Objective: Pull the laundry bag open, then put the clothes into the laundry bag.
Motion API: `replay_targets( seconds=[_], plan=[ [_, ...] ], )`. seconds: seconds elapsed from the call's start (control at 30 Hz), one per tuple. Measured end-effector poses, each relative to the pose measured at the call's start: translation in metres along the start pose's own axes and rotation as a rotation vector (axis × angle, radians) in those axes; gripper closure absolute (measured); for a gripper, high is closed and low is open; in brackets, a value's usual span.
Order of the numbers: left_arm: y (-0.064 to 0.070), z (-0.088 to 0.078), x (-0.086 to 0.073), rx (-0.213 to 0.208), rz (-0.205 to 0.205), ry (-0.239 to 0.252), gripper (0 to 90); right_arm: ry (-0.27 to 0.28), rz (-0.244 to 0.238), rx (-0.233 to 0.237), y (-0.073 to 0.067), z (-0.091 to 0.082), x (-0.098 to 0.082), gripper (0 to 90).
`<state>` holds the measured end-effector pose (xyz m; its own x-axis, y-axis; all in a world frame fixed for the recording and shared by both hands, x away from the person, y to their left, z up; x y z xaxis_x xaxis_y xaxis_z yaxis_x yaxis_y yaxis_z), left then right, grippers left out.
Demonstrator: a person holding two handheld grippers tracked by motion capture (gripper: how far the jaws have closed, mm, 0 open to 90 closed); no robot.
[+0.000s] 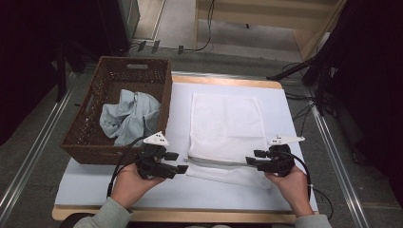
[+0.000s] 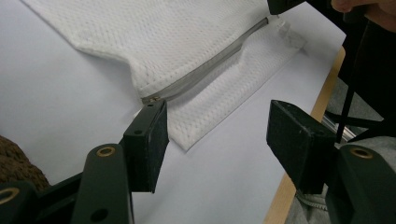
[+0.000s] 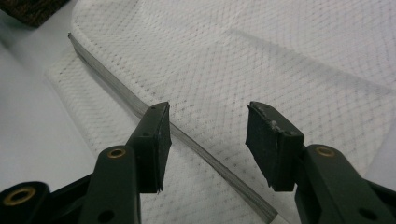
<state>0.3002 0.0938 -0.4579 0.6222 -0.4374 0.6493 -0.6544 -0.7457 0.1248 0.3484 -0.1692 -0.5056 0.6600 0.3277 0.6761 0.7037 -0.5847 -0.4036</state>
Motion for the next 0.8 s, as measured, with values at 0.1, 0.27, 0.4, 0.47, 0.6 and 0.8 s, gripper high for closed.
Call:
replay_targets(
  seconds=[0.1, 0.27, 0.4, 0.47, 0.6, 0.8],
  plan=[
    [0.000, 0.000, -0.002, 0.007, -0.003, -0.003, 39.2, -0.007, -0.010, 0.005, -0.001, 0.004, 0.001, 50.0],
    [0.000, -0.001, -0.002, 0.011, -0.008, 0.000, 39.4, -0.017, -0.023, 0.017, -0.003, 0.010, 0.001, 47.7],
    [0.001, -0.001, -0.004, 0.001, -0.009, 0.001, 39.3, -0.029, -0.033, 0.025, -0.004, 0.014, 0.001, 47.0],
    [0.001, -0.002, -0.004, 0.004, -0.006, 0.002, 39.3, -0.030, -0.037, 0.031, -0.006, 0.016, 0.002, 46.5],
    [0.001, -0.002, -0.004, 0.004, -0.012, 0.007, 39.3, -0.042, -0.042, 0.035, -0.006, 0.022, 0.001, 43.9],
    [0.000, -0.002, -0.003, 0.003, -0.014, 0.007, 39.4, -0.060, -0.050, 0.039, -0.007, 0.028, -0.002, 42.2]
  ],
)
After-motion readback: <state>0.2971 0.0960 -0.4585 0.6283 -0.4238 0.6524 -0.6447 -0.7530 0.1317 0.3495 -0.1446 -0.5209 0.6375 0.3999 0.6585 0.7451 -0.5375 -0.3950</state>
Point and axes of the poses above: each handheld gripper's, and its own axes: z roughly forward along the jaws, x roughly out of its top, y roughly to its right, the point moved 10 cm from there along z, roughly forward along the jaws, and after that the axes turned 14 degrees about x, right-handed, at the moved point
